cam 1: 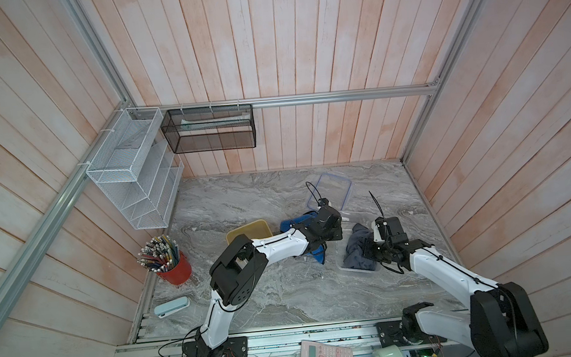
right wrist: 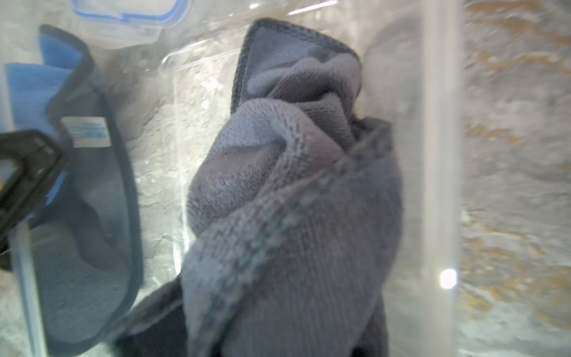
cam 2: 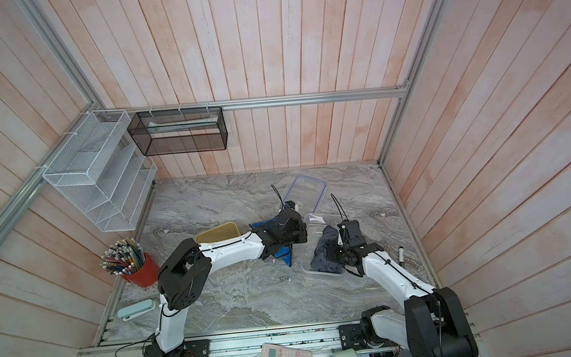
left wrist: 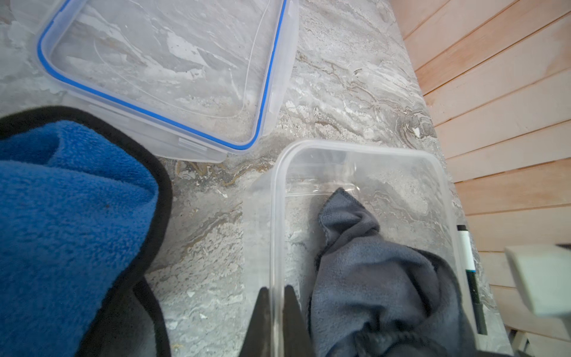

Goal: Wipe the insides of the lunch boxes
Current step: Wipe the dirt inside the lunch box.

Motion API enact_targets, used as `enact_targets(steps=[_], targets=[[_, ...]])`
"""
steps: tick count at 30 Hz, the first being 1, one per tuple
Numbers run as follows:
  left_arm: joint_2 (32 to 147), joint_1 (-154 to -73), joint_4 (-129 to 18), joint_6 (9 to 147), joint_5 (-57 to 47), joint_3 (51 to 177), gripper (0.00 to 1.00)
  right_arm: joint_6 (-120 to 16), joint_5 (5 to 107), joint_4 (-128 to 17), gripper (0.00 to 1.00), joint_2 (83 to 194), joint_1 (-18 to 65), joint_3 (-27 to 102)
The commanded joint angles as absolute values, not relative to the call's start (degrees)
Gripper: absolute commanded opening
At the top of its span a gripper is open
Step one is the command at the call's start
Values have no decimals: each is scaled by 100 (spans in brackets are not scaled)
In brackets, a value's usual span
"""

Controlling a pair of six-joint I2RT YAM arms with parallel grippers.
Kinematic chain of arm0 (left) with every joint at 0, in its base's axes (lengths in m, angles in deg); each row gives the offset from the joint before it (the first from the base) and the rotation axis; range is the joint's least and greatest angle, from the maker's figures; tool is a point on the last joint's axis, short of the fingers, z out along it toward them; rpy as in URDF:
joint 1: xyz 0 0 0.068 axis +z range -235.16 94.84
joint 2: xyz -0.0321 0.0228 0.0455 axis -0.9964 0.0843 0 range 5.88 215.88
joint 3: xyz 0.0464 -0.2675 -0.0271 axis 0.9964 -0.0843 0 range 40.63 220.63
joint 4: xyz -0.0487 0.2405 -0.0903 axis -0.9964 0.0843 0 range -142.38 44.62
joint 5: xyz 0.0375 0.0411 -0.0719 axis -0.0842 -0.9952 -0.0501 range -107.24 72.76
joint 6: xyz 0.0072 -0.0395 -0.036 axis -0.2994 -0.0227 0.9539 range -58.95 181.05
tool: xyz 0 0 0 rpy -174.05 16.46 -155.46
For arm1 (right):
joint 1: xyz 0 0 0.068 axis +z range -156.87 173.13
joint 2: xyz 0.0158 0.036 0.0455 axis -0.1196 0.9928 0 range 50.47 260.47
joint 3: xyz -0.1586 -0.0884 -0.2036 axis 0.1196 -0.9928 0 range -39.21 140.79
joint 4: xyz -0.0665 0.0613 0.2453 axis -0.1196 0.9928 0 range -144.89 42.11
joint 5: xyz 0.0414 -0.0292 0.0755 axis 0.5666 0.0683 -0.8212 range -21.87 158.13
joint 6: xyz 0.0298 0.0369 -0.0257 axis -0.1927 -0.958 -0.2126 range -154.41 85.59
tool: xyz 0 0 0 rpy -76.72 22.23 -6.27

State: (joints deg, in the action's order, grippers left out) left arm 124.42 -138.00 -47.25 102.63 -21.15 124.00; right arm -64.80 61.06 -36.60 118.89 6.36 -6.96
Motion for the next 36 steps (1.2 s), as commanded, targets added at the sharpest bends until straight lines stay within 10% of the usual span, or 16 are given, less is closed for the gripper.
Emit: enact_targets(steps=[1,17,36], targets=[[12271,-13877,-4742,10080,-2208,12390,0,-6184,6733,-3423,0,12178,534,-383],[12415,-14264,-4535,10021,-2067,12543,0,-6456,7518,-4323,0,13253,506,757],[12364,-14202,-4754,10012,-2136,12630,0,-6933,6018,-5354,0,13045,1374,-257]])
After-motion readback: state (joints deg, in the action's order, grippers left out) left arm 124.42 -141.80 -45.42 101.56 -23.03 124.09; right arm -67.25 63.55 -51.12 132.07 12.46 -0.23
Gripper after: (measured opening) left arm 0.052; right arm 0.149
